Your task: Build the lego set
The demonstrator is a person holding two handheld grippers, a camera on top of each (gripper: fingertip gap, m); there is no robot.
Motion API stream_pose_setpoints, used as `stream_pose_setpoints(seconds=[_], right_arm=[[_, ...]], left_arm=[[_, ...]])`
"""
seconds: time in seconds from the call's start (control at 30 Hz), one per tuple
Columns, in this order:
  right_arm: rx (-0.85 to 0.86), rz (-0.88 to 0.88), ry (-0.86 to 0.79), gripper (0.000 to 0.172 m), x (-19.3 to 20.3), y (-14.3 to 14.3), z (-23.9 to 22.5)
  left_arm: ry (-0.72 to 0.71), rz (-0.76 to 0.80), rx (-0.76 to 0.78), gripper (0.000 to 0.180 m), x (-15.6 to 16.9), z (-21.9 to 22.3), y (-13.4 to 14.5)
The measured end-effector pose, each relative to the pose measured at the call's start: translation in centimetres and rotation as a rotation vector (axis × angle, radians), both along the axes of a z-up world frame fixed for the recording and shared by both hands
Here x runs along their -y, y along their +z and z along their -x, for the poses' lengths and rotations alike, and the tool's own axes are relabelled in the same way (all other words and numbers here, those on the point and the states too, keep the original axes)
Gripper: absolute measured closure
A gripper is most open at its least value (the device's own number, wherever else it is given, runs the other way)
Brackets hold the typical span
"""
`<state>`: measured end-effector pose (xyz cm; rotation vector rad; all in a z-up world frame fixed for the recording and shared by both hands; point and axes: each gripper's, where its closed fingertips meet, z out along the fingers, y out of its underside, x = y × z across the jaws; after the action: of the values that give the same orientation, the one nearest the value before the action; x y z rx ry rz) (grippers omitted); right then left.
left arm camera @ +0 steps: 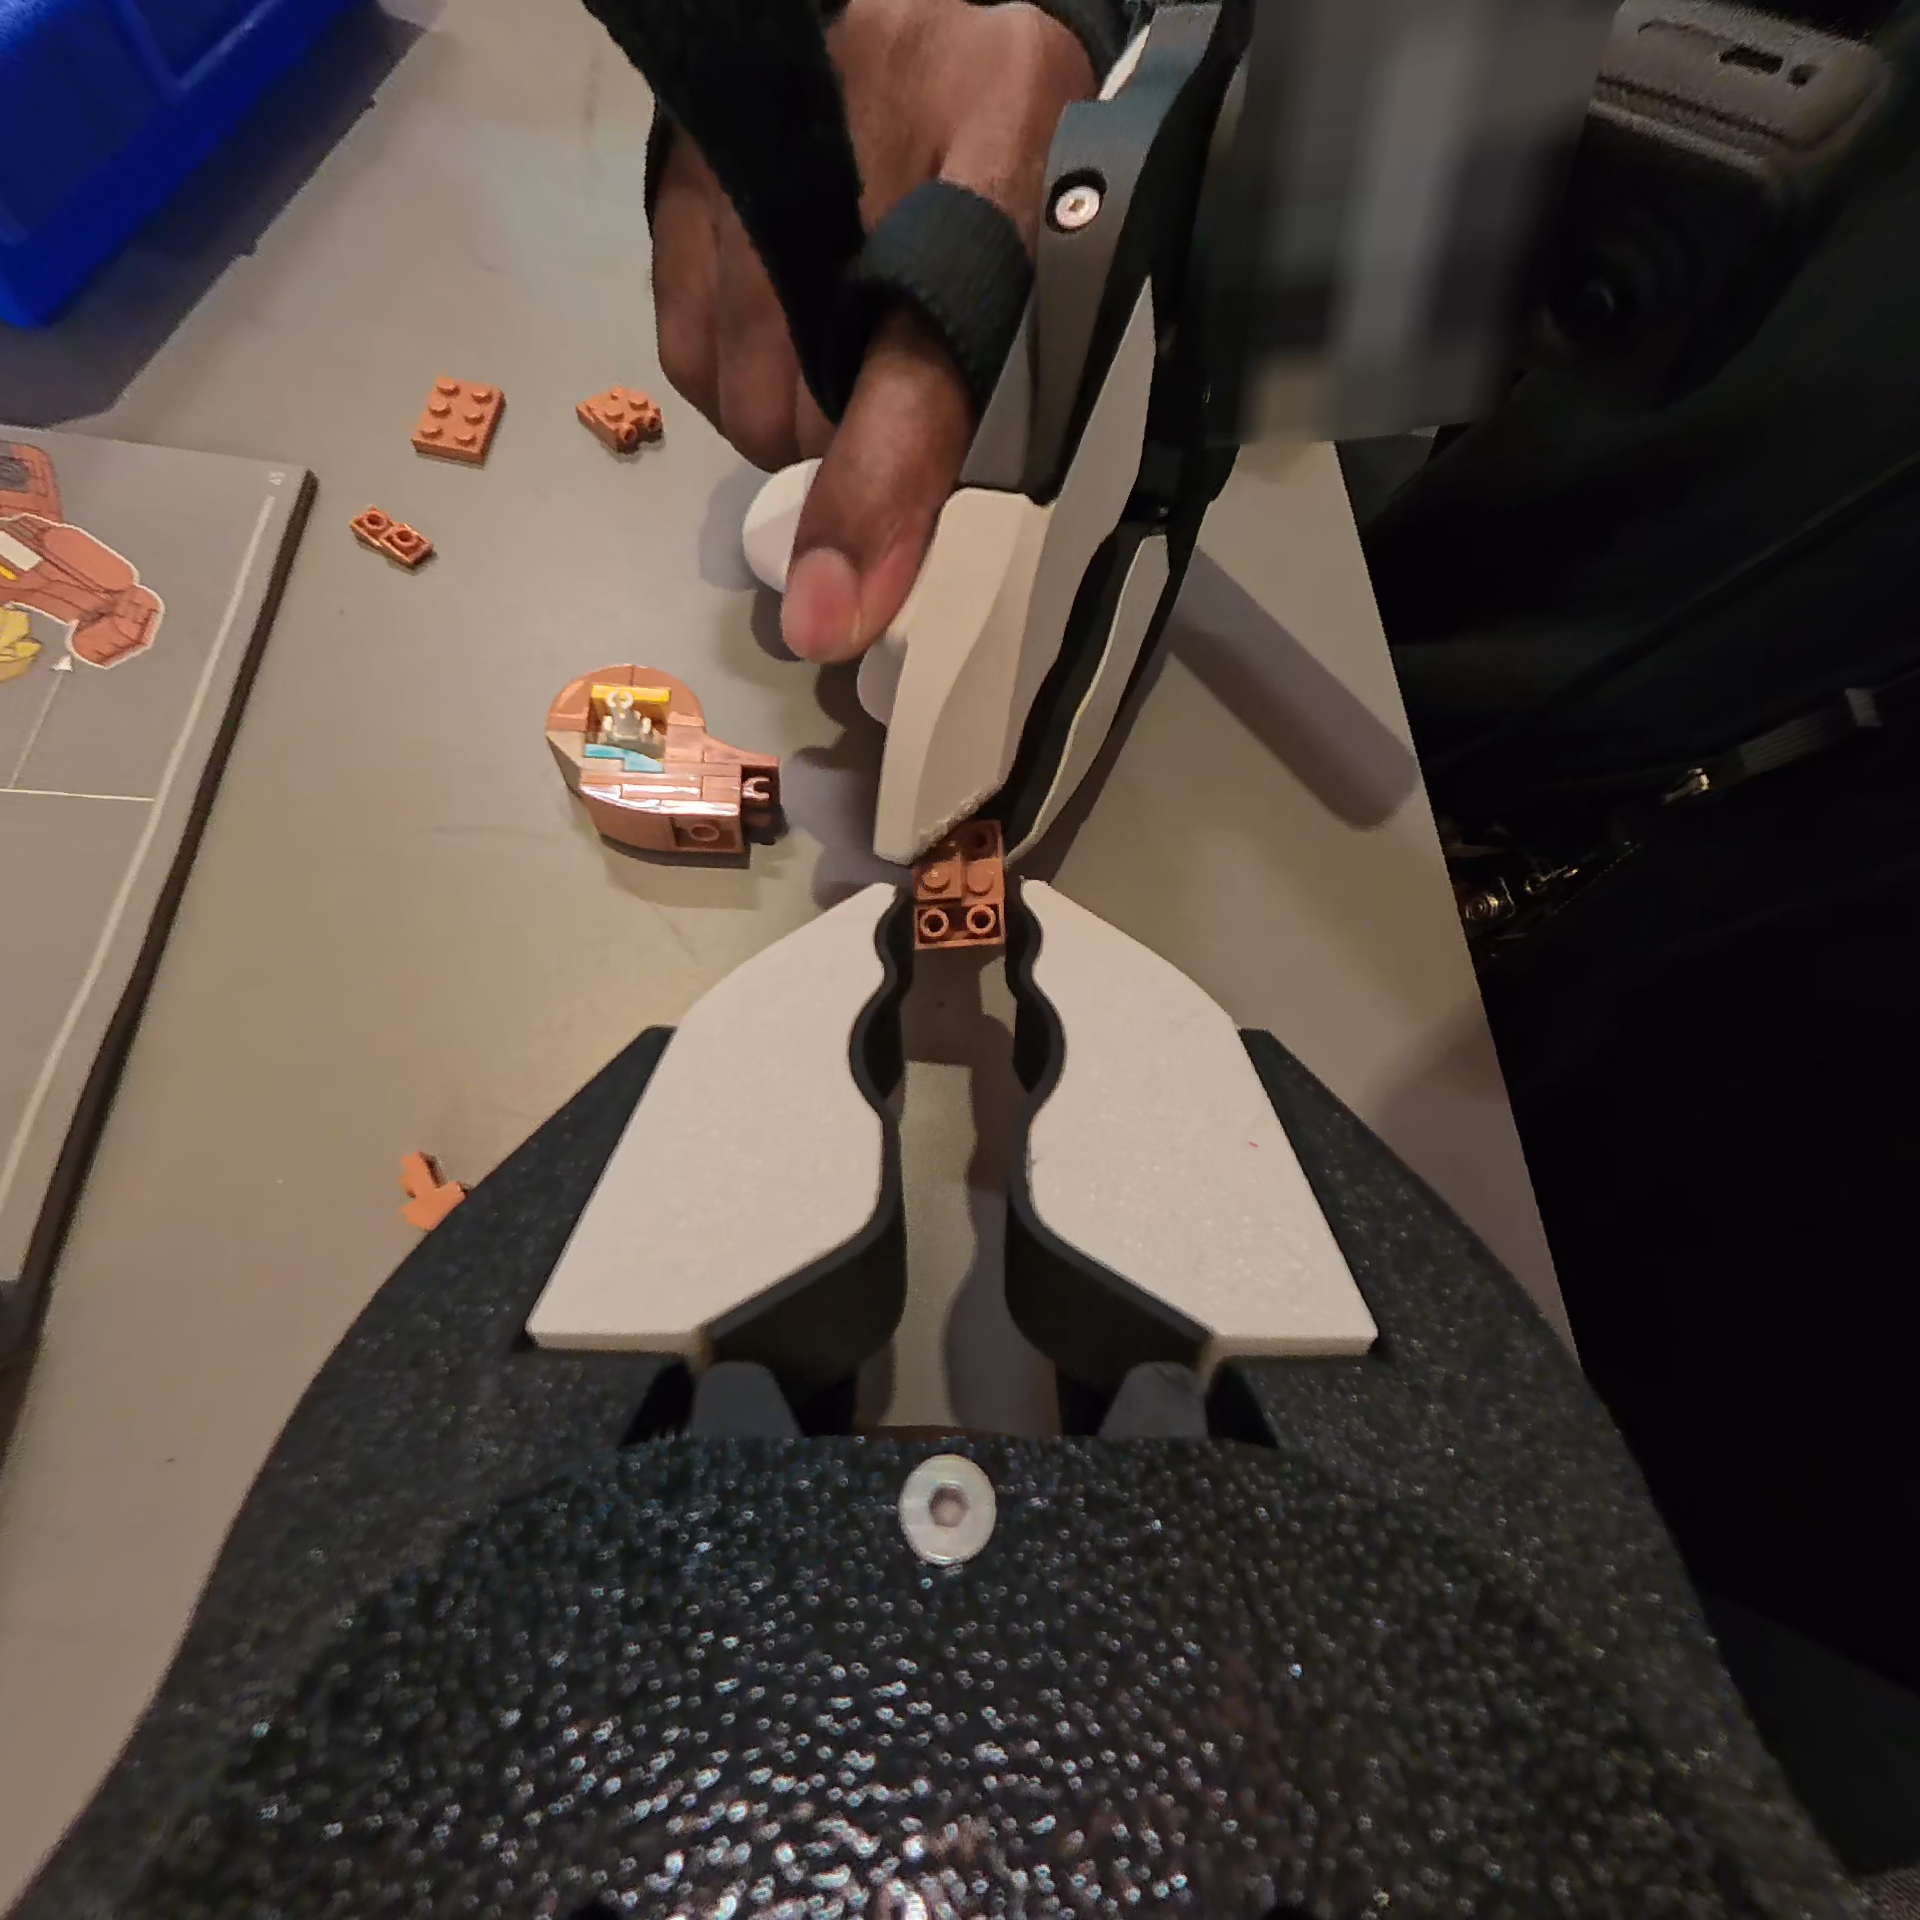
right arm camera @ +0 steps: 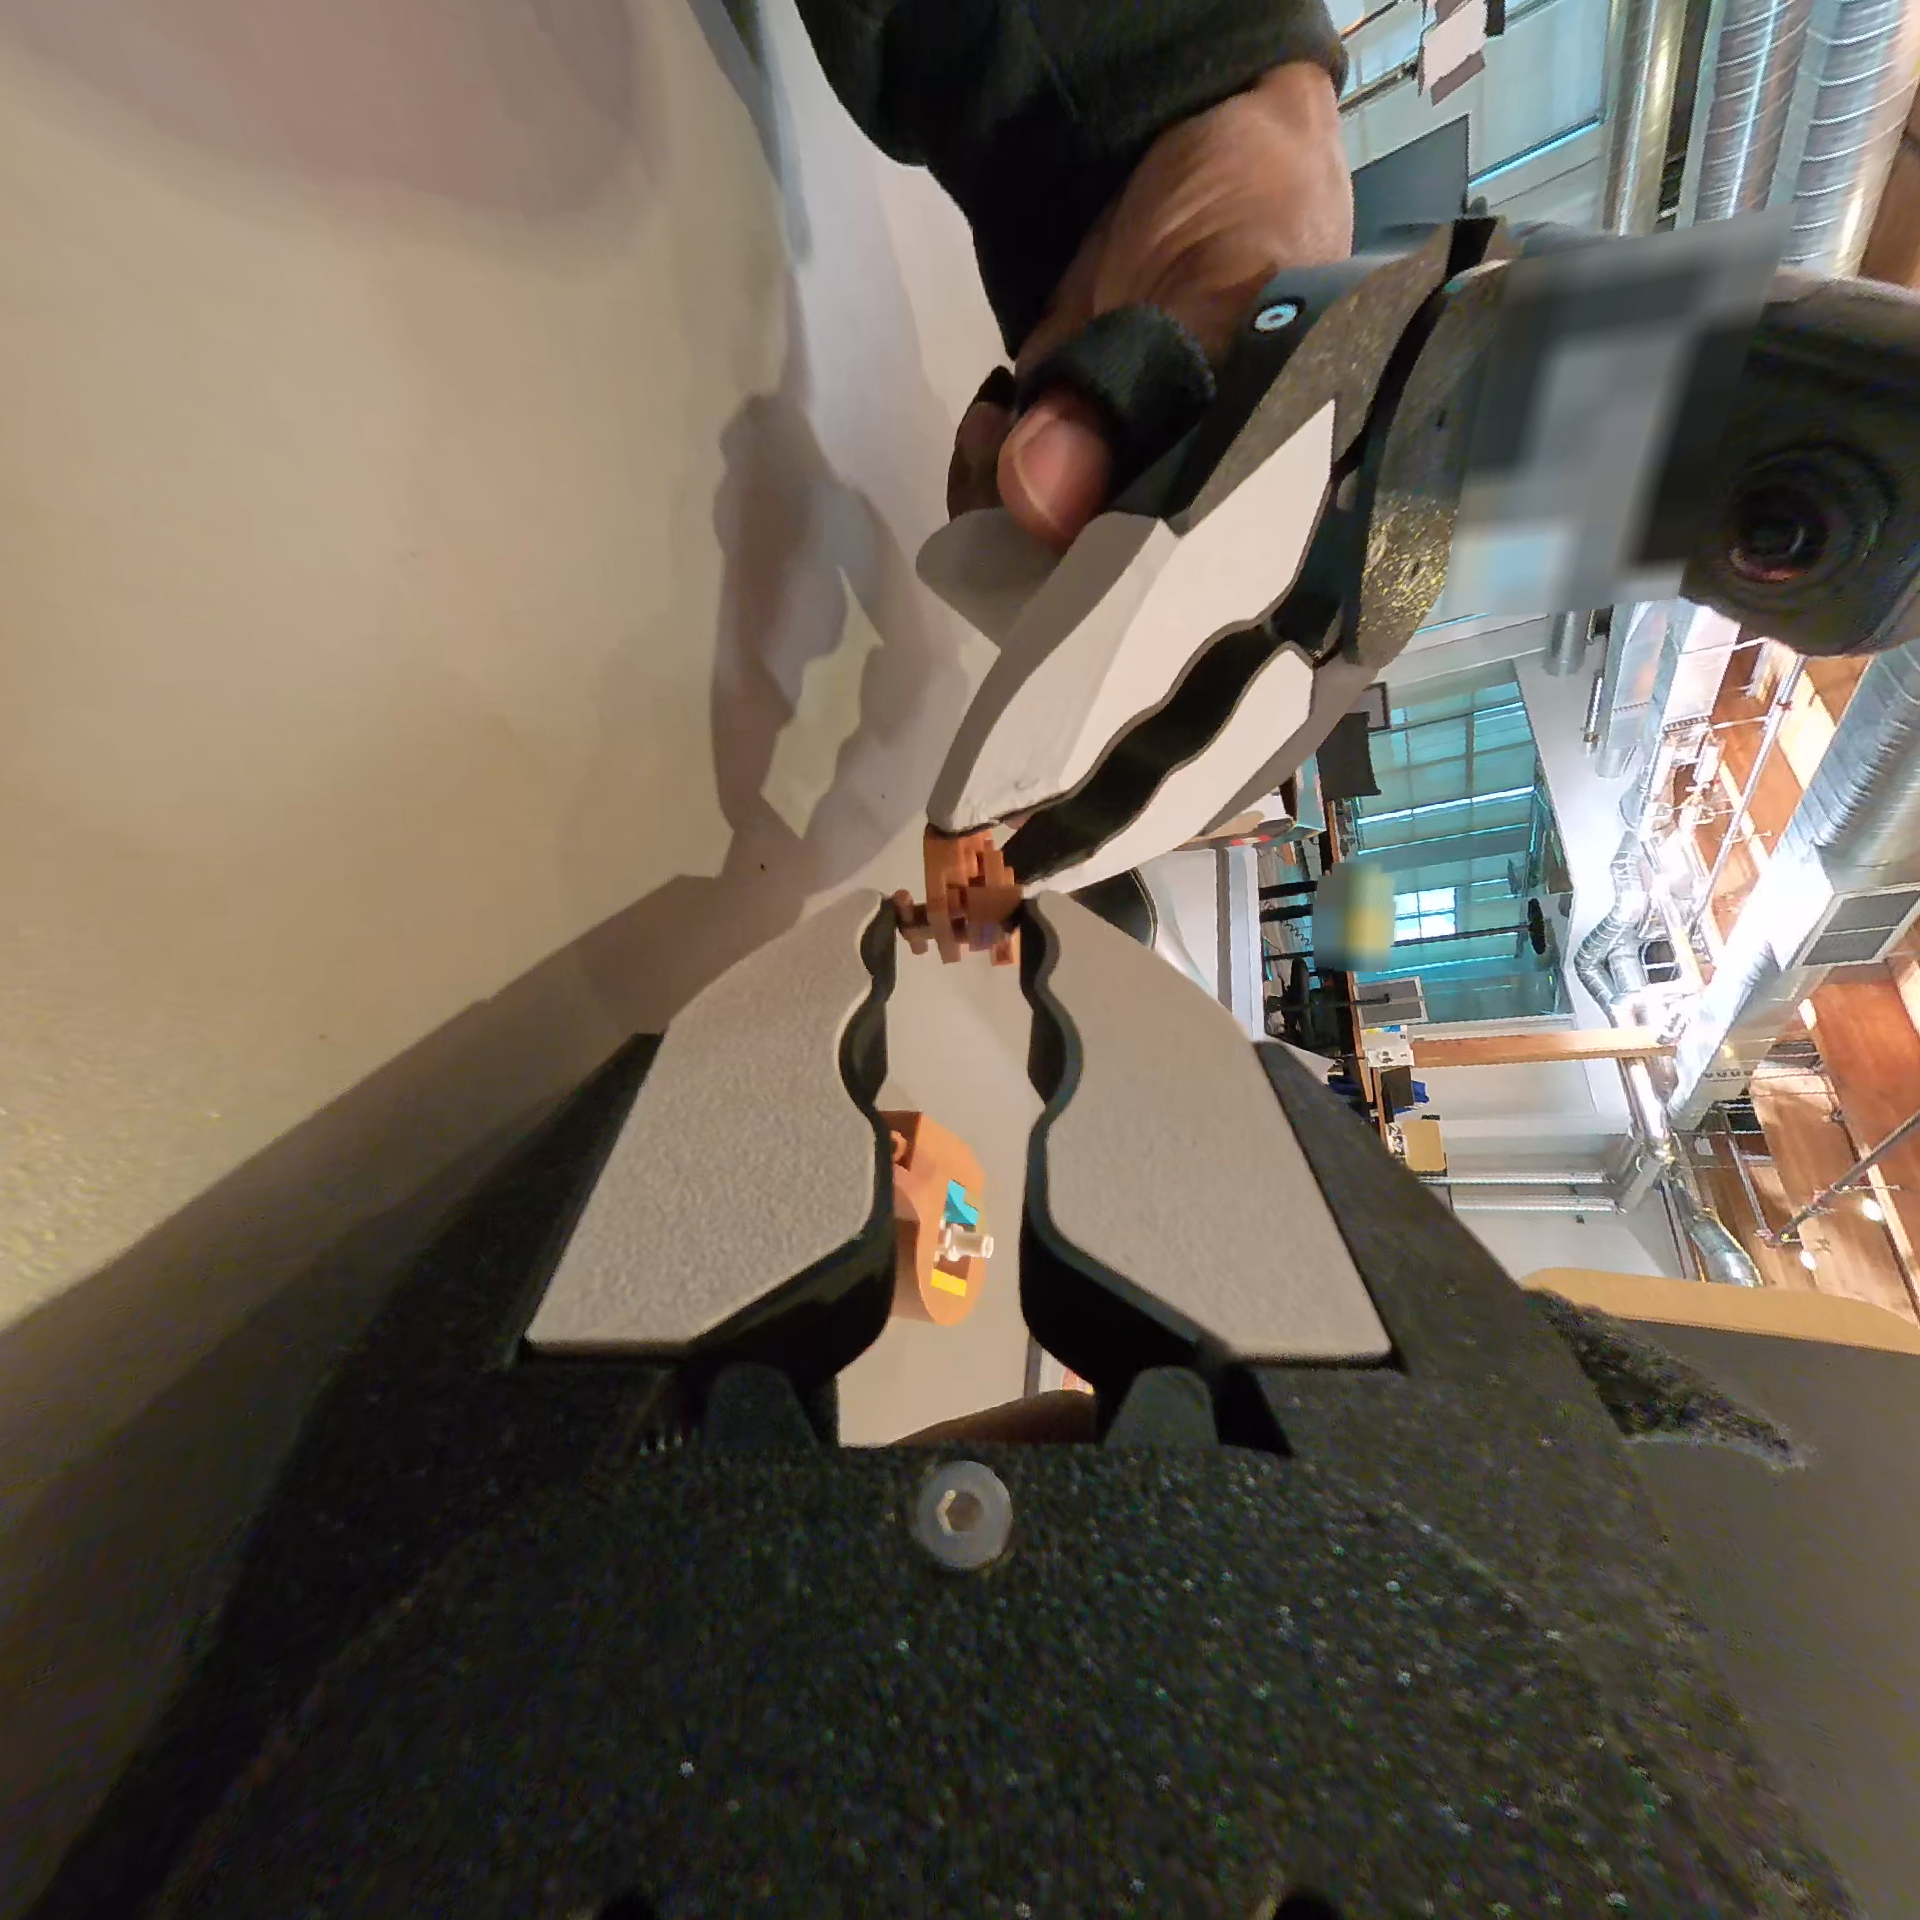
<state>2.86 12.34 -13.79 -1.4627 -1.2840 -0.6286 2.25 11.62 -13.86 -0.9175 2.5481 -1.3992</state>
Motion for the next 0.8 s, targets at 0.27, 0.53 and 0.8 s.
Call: stream_pose_setpoints(seconds=[0.27,0.53,0.8], right_arm=[[0.033,-0.009,-0.001,0.150,0.09,0.01,-0.24],[0.087,-0.001,-0.027,0.151,0.15,-0.02,-0.59],[0.129,-0.008,-0.050,0.151,0.15,0.29,-0.87]], left_arm=[[-0.002,0.012,-0.006,0.165,0.18,0.01,0.04],[0.029,0.003,-0.016,0.164,0.22,-0.27,-0.04],[0.055,0.011,-0.005,0.164,0.16,-0.55,0.25]])
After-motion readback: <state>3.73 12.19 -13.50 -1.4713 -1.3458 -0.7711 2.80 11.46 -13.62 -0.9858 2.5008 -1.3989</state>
